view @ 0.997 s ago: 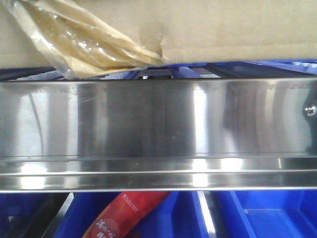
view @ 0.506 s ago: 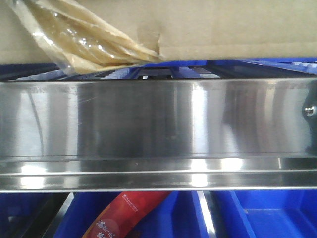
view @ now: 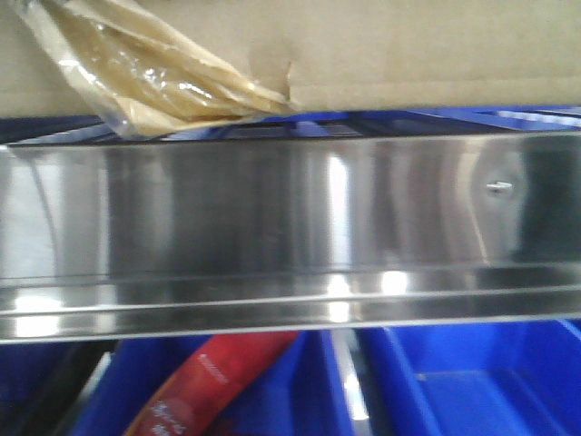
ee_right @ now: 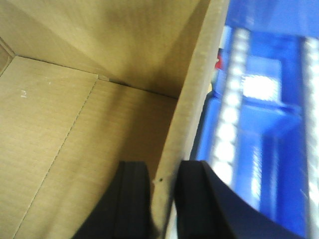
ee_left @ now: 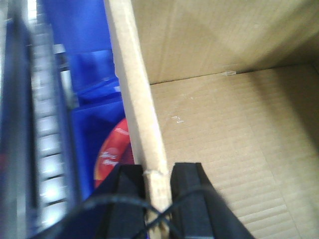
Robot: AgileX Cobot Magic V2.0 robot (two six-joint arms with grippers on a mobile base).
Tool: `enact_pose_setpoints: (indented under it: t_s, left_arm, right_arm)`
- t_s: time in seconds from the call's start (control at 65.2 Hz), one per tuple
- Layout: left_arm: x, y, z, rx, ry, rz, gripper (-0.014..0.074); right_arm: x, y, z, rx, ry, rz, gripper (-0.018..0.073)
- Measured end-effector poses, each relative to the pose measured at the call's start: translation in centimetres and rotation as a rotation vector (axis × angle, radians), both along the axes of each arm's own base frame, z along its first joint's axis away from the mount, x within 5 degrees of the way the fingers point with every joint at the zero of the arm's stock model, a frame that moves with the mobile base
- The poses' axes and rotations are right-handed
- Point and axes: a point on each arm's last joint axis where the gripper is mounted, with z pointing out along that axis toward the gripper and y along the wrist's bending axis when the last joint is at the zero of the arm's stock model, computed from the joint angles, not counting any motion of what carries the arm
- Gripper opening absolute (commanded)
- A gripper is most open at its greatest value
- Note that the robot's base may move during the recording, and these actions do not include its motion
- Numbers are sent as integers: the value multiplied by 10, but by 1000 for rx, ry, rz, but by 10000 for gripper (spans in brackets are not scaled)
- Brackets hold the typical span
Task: Grab carton from right shelf to conveyor
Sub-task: 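Lift the box with both grippers and pull it off the shelf, then hold the box with both grippers while the base drives to the conveyor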
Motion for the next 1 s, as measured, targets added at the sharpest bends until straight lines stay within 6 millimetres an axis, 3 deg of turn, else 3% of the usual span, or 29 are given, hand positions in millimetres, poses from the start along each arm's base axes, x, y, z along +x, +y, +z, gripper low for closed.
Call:
enact_pose_setpoints:
  t_s: [0.997]
  left_arm:
    - [-2, 1, 1, 0, -8, 2, -9]
  right_arm:
    - [0, 0, 0, 4, -4, 1, -70]
